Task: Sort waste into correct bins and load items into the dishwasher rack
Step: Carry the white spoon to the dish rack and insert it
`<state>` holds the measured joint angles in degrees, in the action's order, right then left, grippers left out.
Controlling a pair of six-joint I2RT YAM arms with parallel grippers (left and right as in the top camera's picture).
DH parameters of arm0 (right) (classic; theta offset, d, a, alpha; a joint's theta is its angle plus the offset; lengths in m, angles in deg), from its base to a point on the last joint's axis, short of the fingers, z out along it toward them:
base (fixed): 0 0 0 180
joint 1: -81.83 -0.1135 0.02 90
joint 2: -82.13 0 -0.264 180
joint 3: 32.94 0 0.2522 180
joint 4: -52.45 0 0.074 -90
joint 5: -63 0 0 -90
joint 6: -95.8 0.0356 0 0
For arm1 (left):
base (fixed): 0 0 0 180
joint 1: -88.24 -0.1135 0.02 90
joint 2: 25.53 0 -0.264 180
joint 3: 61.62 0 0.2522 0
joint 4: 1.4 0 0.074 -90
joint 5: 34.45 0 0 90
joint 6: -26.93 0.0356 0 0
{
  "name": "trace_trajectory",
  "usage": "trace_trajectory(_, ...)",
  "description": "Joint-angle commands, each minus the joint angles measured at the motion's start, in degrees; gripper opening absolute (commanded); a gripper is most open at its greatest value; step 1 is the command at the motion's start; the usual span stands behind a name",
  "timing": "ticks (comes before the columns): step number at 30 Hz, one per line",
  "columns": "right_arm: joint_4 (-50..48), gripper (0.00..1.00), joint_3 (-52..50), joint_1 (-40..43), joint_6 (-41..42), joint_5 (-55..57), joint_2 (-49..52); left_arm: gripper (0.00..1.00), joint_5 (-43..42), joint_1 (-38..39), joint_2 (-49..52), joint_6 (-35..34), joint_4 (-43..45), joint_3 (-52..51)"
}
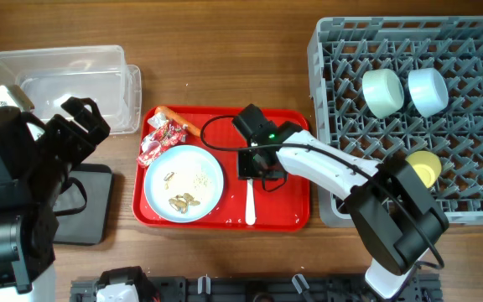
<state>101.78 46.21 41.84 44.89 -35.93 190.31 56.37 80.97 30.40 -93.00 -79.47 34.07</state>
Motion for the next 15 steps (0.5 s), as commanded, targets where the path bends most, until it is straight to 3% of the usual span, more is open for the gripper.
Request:
trace_trajectory(1, -0.5, 0.46, -0.9, -0.2, -2.8, 4.5, 3.3, 1.0, 0.5, -0.4, 0.0, -0.6, 0.2, 0.3)
trace_trajectory(3, -0.8, 0.35, -0.9, -0.7, -2.9, 4.7, 3.3, 1.0, 0.5, -0.4, 0.0, -0.5, 0.2, 0.3)
trace_trajectory(7, -0.4, 0.32, -0.2, -1.7, -2.4, 7.7, 3.3, 1.0, 0.5, -0.4, 0.0, -0.6, 0.2, 0.3)
trace_trajectory(11, 6.3, 0.3, 2.0, -1.6, -2.1, 18.1, 3.3, 1.0, 0.5, -0.4, 0.0, -0.6, 0.2, 0.3)
trace_trajectory(15, 6.8, 0.28, 2.3, -1.6, -5.7, 17.2, 3.3, 1.0, 0.5, -0.4, 0.0, -0.6, 0.2, 0.3)
